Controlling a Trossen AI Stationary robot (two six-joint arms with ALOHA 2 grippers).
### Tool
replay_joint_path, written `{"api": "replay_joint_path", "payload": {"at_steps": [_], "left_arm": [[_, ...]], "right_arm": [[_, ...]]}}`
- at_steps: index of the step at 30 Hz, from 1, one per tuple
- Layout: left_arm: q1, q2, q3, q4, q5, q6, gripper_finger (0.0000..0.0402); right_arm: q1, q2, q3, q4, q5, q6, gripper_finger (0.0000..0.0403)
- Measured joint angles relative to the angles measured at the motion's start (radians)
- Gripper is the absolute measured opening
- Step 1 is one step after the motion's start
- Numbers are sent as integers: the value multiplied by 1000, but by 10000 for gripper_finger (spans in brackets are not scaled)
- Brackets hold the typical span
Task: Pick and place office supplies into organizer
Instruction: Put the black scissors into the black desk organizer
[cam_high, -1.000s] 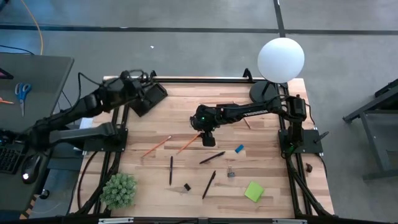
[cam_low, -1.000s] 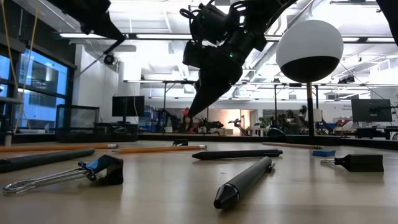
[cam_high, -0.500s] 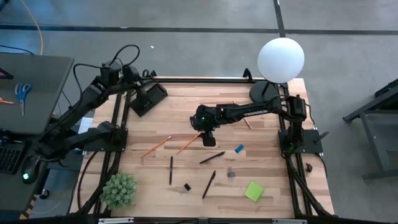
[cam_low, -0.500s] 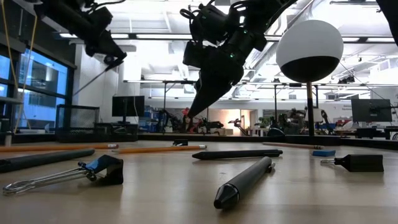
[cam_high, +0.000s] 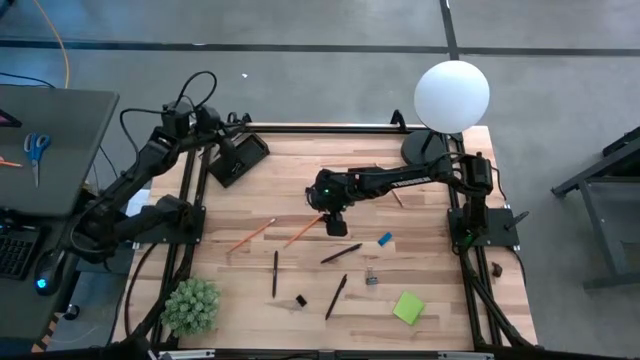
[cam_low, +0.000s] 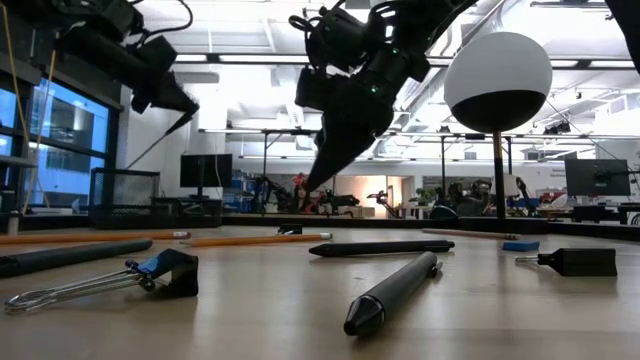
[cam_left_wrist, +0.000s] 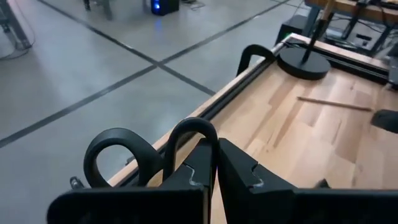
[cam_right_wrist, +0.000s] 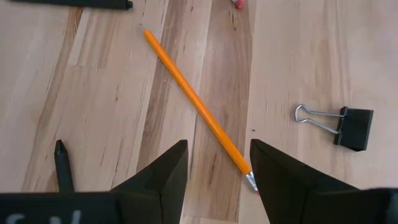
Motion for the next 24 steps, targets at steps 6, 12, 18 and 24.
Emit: {"api": "replay_joint_path", "payload": {"at_steps": [6,12,18,24], "left_arm": [[14,0,0,14,17,-8,1],[14,0,0,-5,17,-37,23],[14,0,0,-17,14,-37,61],[14,-1,0,-16,10,-37,88]], "right_arm": [[0,0,-2,0,0,0,165],[0,0,-2,0,0,0,165],[0,0,-2,0,0,0,165],[0,0,-2,0,0,0,165]]}}
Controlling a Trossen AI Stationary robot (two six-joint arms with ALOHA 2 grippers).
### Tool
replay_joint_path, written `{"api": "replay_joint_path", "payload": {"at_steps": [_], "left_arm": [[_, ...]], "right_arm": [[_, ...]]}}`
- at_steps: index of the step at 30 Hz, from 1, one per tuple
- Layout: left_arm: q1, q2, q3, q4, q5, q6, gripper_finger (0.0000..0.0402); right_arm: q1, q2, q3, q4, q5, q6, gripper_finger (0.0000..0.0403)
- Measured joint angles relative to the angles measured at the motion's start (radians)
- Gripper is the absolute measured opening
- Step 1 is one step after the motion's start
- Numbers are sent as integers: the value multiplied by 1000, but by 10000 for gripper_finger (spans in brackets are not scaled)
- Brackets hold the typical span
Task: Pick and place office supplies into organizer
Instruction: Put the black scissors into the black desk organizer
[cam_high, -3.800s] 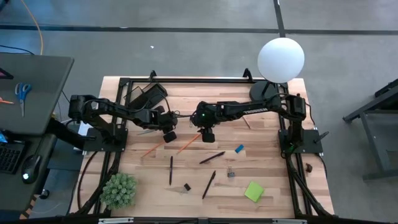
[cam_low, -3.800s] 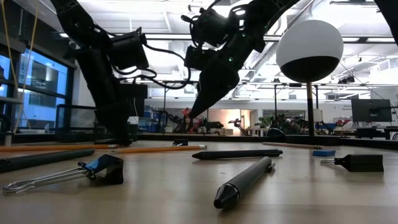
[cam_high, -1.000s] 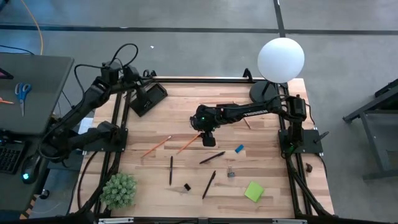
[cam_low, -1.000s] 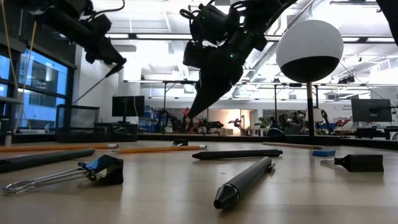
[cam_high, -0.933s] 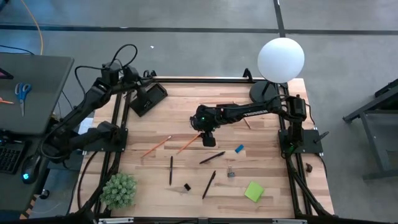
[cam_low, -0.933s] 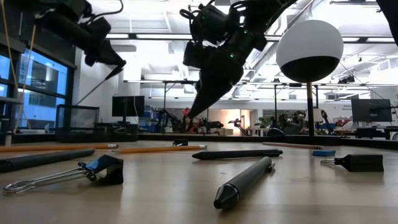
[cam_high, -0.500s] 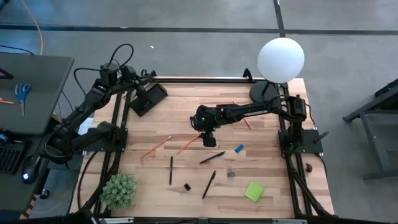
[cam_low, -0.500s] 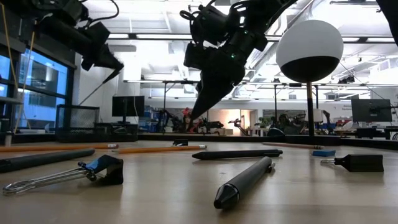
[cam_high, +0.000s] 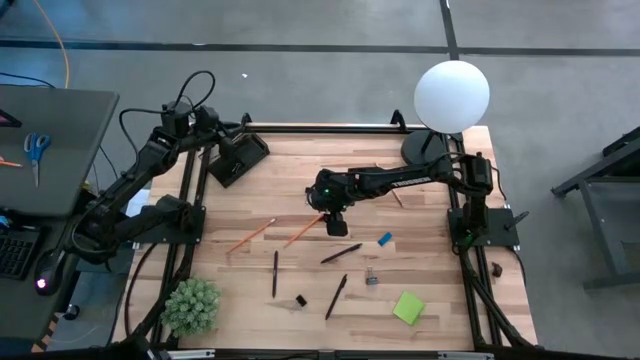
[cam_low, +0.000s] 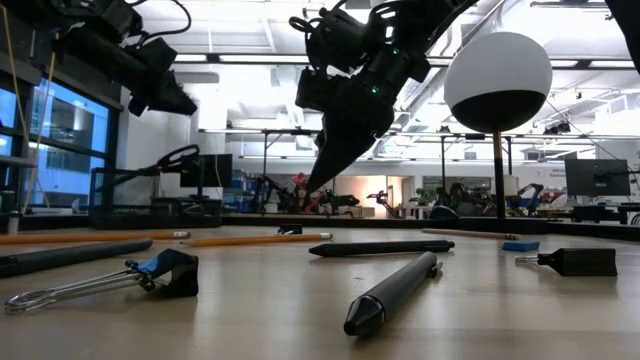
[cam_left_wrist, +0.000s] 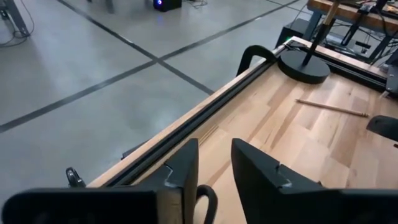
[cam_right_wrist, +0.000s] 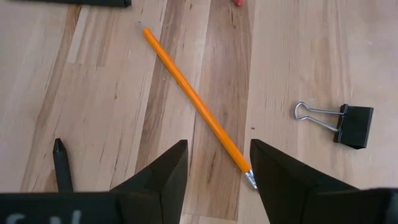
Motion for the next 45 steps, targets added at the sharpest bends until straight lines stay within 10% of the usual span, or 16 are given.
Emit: {"api": "replay_joint_path", "payload": {"at_steps": [14,30,45], "left_arm": [[-30,-37,2,-56,125,-10,77],[-484,-23,17,-68,-626,191,193],[-701,155,163,-254,-941,105,208]], "right_arm": [[0,0,0,0,0,5,165],[0,0,0,-2,0,3,165],[0,0,0,41,0,50,165]]}}
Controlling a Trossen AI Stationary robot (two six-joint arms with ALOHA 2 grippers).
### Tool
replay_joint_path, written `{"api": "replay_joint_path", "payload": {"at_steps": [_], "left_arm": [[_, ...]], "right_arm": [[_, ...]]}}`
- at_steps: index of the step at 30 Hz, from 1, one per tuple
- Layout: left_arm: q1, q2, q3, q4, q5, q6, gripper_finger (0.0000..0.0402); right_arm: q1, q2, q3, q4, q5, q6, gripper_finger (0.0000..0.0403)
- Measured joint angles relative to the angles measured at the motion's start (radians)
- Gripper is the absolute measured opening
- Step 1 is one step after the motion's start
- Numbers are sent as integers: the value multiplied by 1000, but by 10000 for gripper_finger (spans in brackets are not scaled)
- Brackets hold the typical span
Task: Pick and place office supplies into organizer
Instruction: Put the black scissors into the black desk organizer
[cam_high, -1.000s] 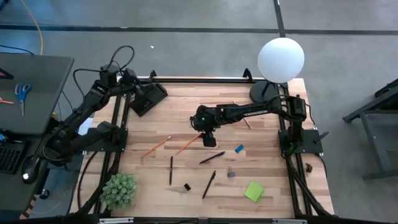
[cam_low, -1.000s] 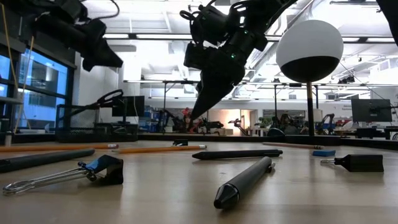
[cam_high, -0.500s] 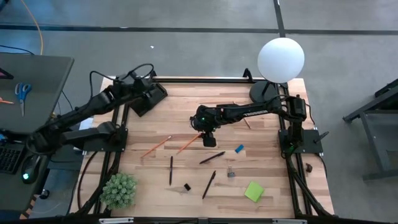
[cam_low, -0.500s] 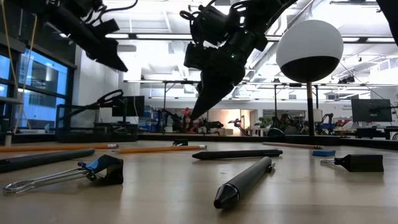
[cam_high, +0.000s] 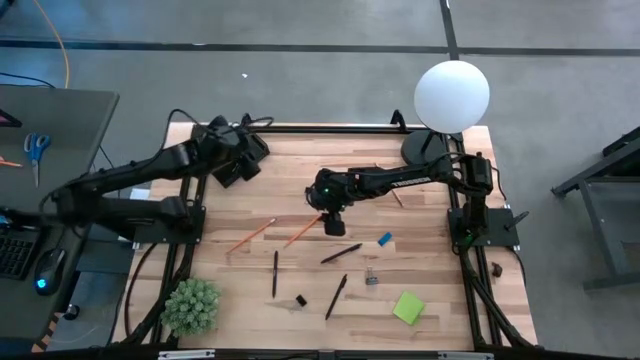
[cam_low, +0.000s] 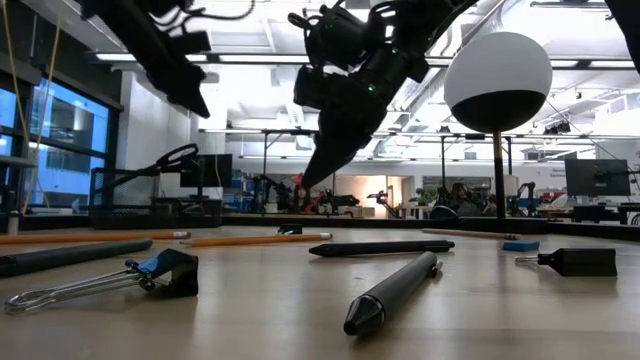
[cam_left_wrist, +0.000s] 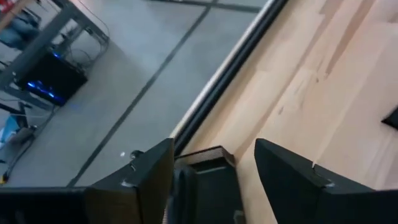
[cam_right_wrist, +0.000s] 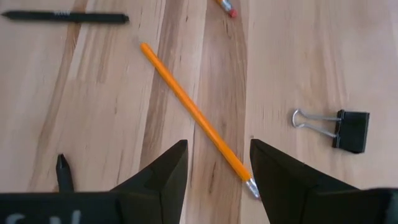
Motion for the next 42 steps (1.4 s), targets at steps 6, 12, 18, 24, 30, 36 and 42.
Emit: {"api": "replay_joint_path", "payload": {"at_steps": [6,12,18,24,30,36,42], "left_arm": [[0,81,0,37,-19,3,191],[0,90,0,66,-14,3,186],[0,99,0,74,-13,14,189],[1,178,0,94,-89,64,180],[0,237,0,148,-197,83,171],[0,241,0,123,-273,83,170],[0,241,0,77,-326,83,160]], "right_arm": [[3,0,0,-9,-4,3,165],[3,0,0,-18,-4,5,165],[7,0,0,-18,1,22,165],[12,0,0,-9,0,20,165],[11,0,0,-11,1,13,165],[11,0,0,-14,19,14,165],[11,0,0,-14,19,24,165]]}}
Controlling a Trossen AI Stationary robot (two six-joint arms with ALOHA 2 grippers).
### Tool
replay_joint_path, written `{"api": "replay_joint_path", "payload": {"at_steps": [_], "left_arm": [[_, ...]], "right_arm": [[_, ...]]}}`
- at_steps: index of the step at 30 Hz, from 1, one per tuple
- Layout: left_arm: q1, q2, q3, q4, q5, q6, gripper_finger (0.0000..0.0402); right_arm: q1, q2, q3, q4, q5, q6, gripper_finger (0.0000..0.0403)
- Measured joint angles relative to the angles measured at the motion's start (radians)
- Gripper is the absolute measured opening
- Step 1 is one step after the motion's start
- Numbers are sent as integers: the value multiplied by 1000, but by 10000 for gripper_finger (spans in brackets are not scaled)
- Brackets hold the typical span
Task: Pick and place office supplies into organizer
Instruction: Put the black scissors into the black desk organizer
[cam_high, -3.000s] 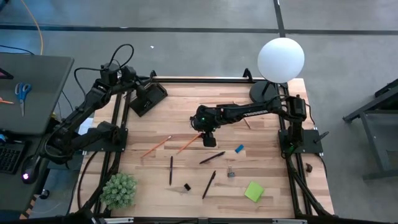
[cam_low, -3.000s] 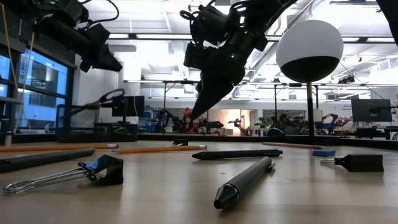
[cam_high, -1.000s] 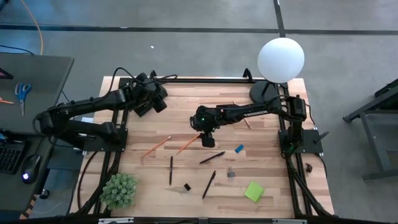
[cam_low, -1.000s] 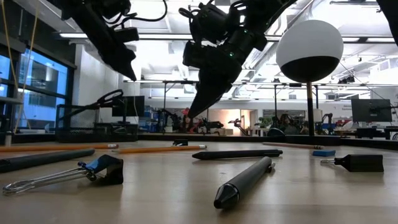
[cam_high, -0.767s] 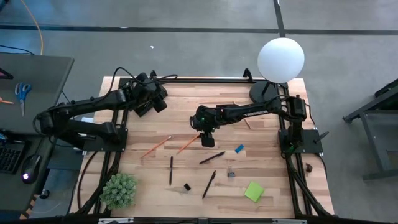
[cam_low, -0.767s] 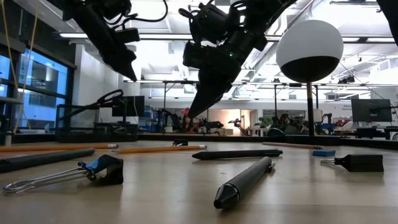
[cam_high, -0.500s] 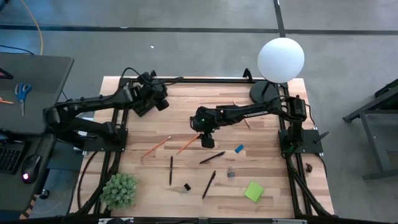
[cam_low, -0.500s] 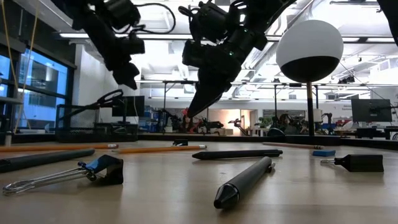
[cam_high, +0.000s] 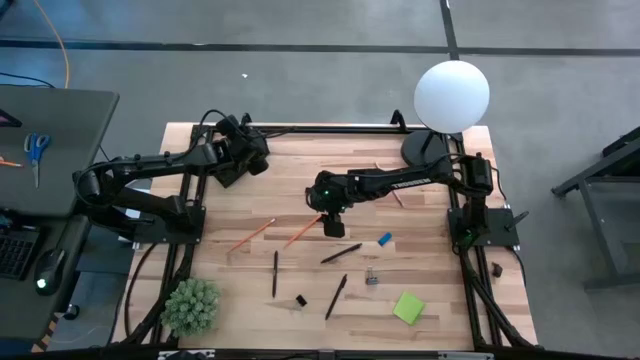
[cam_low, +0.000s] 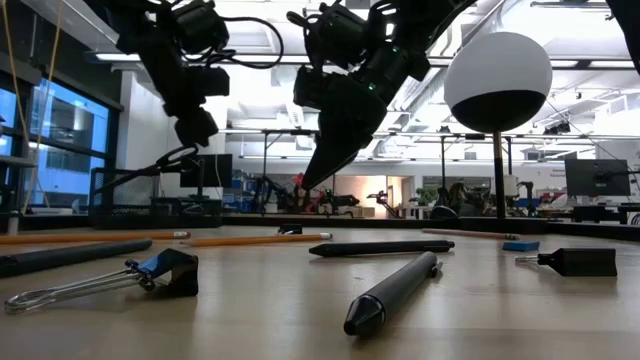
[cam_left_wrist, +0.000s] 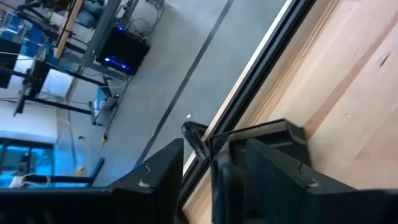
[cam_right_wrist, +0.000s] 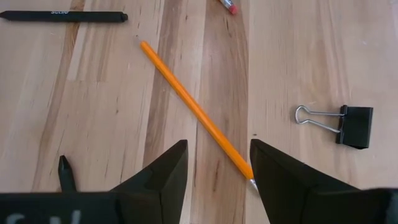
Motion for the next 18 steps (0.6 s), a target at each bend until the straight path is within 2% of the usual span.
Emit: {"api": "replay_joint_path", "payload": {"at_steps": [7,14,16,18], "left_arm": [[0,0,0,-37,-37,3,112],[-1,-5,0,-61,-37,10,15],[-1,-16,0,-71,-40,9,6],[0,-32,0,-91,-59,8,15]], "right_arm": [[0,0,0,0,0,5,165],[0,0,0,0,0,5,165],[0,0,0,0,0,5,165],[0,0,0,0,0,5,165]]}}
